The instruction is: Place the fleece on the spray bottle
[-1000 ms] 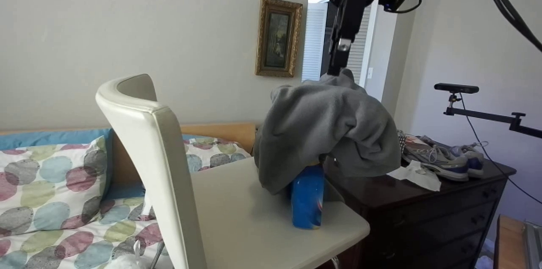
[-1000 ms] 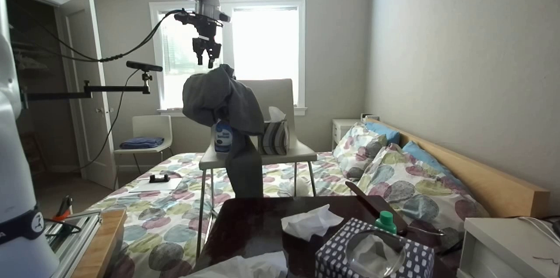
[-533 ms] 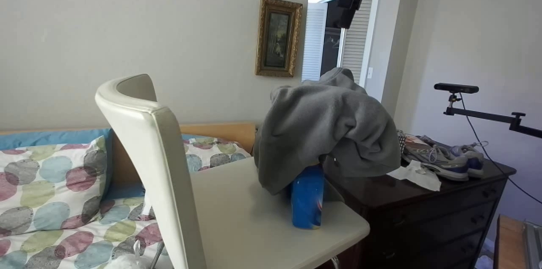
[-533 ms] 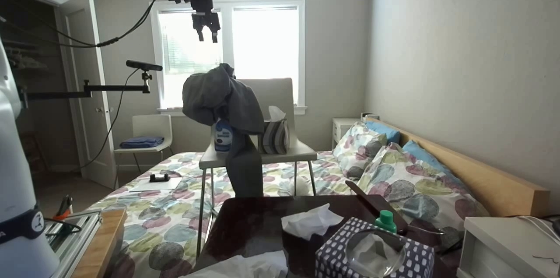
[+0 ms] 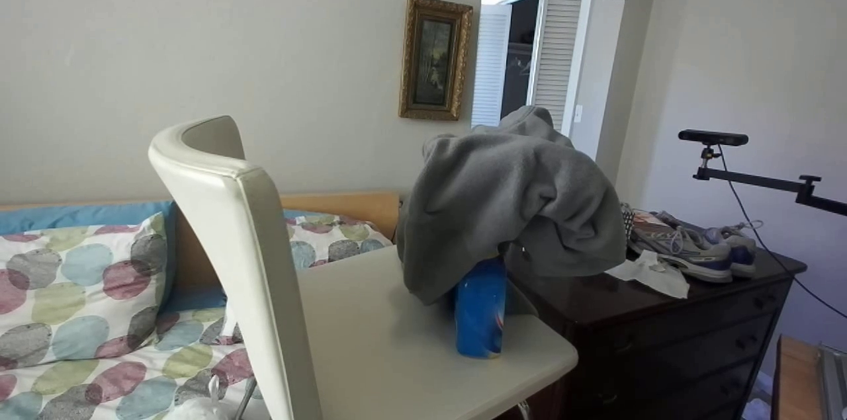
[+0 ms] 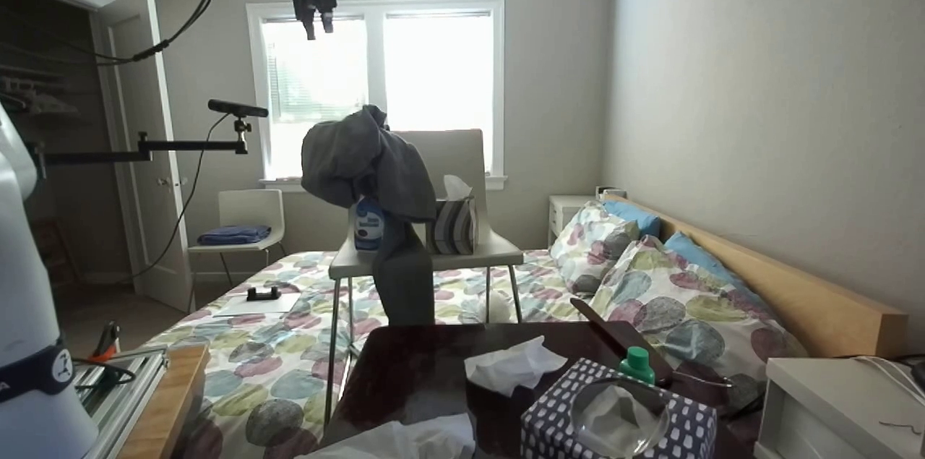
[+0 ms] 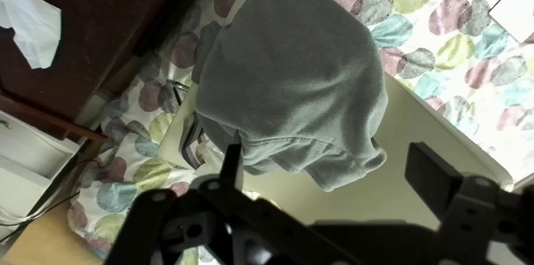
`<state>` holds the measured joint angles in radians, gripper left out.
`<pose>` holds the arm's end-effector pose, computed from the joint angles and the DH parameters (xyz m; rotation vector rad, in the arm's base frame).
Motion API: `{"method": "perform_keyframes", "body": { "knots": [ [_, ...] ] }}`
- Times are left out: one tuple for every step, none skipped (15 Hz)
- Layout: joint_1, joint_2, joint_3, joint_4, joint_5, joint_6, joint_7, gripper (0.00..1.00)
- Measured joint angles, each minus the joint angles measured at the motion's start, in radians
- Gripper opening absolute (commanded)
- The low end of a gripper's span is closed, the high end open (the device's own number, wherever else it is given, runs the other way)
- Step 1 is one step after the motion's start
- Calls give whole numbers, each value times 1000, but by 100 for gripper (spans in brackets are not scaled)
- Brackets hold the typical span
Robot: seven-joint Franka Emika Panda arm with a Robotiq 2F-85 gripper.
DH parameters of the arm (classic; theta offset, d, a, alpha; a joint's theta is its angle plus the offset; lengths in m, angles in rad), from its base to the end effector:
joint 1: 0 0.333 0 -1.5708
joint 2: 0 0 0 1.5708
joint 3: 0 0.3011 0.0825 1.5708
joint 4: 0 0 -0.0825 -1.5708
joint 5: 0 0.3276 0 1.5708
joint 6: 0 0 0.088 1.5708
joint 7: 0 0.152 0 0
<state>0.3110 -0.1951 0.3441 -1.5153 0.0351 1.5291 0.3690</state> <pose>0.3346 0.2884 0.6692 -3.0261 -0.4442 -0.2873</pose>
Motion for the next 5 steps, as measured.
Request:
{"method": "perform_keyframes", "body": {
  "knots": [
    [-5,-12,0,0,0,0,-1,100],
    [-5,-14,0,0,0,0,-1,100],
    [-5,-11,2,0,0,0,-1,100],
    [-5,-5,5,0,0,0,-1,100],
    [-5,-1,6,0,0,0,-1,100]
  ]
}}
